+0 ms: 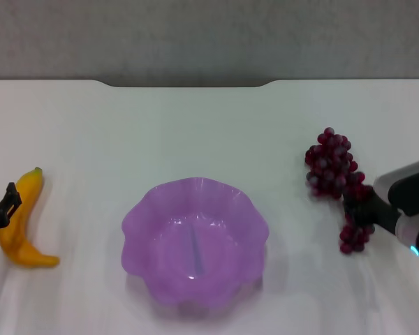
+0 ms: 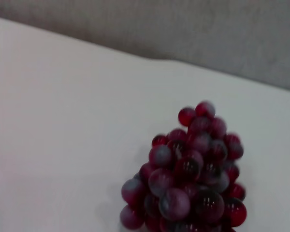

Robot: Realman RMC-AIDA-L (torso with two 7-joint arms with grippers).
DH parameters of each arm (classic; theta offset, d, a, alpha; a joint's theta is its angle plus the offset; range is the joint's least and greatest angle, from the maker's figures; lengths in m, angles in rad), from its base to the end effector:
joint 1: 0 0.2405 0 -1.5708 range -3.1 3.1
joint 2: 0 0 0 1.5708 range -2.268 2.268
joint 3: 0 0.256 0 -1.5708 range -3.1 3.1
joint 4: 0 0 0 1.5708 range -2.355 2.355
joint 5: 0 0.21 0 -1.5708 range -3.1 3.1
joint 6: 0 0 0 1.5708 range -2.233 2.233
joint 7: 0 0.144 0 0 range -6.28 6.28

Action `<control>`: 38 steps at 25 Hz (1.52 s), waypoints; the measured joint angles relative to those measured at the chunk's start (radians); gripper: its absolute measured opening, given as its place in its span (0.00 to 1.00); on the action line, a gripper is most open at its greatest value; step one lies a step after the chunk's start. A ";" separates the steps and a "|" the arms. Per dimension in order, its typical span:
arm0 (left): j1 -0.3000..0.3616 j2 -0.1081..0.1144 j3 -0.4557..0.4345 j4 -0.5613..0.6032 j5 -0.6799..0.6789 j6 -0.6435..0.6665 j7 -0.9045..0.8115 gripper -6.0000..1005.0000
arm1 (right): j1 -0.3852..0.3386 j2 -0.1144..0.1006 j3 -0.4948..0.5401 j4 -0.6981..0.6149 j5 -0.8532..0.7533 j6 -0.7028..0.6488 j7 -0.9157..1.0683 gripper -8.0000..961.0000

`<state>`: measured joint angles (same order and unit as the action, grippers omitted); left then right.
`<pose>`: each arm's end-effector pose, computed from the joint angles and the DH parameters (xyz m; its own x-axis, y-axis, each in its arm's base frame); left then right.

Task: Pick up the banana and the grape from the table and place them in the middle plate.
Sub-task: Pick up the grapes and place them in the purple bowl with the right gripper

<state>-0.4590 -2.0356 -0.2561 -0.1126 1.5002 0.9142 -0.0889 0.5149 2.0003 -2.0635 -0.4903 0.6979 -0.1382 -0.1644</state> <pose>-0.3932 0.3243 -0.0036 0.7027 0.2385 0.6703 0.6745 0.0765 -0.7343 0.3355 0.3784 -0.0596 0.7868 -0.5256 -0.3235 -0.5271 -0.2997 -0.7952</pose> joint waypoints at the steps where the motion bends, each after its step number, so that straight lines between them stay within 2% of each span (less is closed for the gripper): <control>1: 0.000 0.000 0.000 0.000 0.000 0.000 0.000 0.90 | -0.001 0.000 0.013 -0.008 0.000 -0.001 -0.012 0.46; 11: 0.009 0.000 0.000 0.003 0.000 0.002 0.000 0.90 | -0.026 0.000 0.076 -0.120 0.000 -0.003 -0.111 0.46; 16: 0.011 0.001 0.000 0.004 0.000 0.002 0.000 0.90 | -0.102 0.000 0.149 -0.307 0.000 0.000 -0.262 0.46; 17: 0.011 0.001 0.000 0.004 0.000 0.002 0.000 0.90 | -0.102 0.000 0.149 -0.307 0.000 0.000 -0.262 0.46; 20: 0.011 0.001 0.000 0.004 0.000 0.002 0.000 0.90 | -0.158 0.003 0.174 -0.458 0.000 -0.001 -0.361 0.46; 26: 0.013 0.002 0.000 0.004 0.000 0.002 0.000 0.90 | -0.167 0.000 0.194 -0.569 0.000 0.010 -0.391 0.45; 32: 0.013 0.002 0.000 0.004 0.000 0.002 0.000 0.90 | -0.166 0.001 0.273 -0.688 0.000 0.113 -0.477 0.42; 38: 0.016 0.002 0.000 0.004 0.000 0.010 0.000 0.90 | -0.125 0.000 0.266 -0.731 0.001 0.174 -0.509 0.37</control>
<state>-0.4429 -2.0340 -0.2561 -0.1090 1.5002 0.9245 -0.0889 0.3902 2.0002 -1.7972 -1.2211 0.6985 0.0360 -0.6735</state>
